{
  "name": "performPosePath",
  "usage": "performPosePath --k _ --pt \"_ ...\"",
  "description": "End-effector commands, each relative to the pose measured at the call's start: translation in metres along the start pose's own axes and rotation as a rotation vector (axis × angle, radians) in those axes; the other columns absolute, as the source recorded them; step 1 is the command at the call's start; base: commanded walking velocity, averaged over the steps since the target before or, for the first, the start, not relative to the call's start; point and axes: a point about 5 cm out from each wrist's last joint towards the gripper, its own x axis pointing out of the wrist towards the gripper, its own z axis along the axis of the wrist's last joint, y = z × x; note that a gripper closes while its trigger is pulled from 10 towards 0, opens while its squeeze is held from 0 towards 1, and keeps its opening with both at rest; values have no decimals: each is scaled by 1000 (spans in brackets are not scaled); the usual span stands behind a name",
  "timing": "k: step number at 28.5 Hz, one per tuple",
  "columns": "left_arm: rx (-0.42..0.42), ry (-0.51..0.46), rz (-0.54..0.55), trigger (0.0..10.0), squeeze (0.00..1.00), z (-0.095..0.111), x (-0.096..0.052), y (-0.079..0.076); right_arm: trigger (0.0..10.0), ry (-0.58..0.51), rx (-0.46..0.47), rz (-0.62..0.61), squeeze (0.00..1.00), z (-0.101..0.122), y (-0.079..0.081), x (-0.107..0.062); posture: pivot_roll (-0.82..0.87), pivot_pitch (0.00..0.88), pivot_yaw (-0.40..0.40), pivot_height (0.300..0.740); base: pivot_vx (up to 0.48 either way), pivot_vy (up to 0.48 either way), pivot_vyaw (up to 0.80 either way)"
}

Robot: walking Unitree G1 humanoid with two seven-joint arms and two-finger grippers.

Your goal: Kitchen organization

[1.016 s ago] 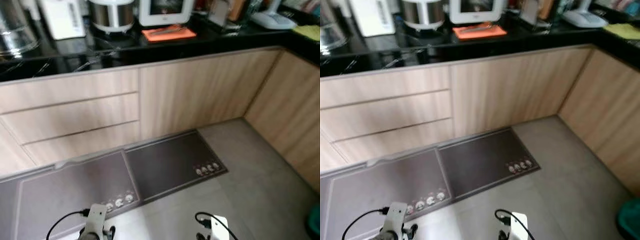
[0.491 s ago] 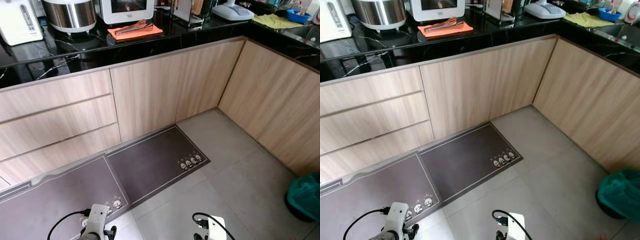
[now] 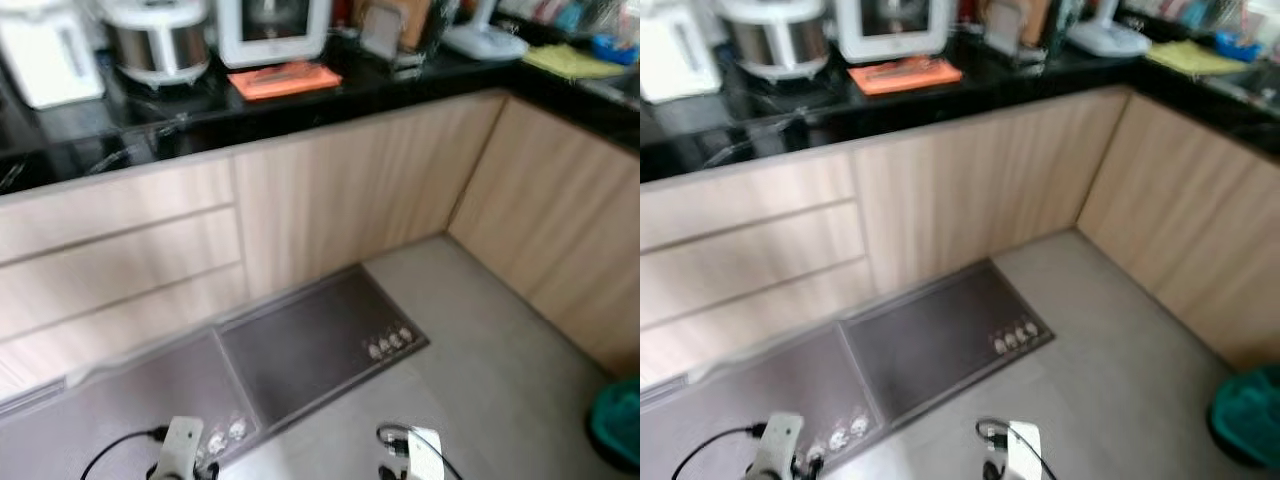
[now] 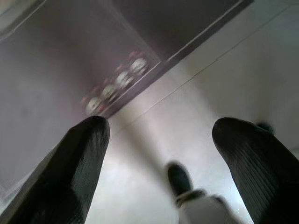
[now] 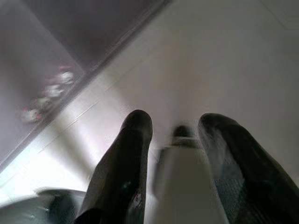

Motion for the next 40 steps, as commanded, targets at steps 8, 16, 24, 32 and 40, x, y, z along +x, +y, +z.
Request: performPosePath --k 8,16,24,32,40 --pt "19 23 -15 10000 0 -8 -1 -3 10000 -21 -8 -1 0 7 -1 1 138 3 -58 740 388 0 -147" --pt "13 7 -21 10000 0 -8 -2 -5 10000 -10 -13 -4 0 7 -2 1 138 8 -62 740 278 0 -378" --pt "0 6 -17 10000 0 -8 -2 -5 10000 -4 -19 -2 0 6 -2 1 141 11 -63 740 0 0 -627" --pt "-2 4 -24 10000 0 -8 -2 -7 10000 -3 -23 -3 0 6 -2 1 138 11 -65 740 0 0 -626" --pt "7 15 -29 10000 0 -8 -1 -10 10000 -17 -25 -8 0 7 -4 0 138 5 -62 740 0 0 -280"
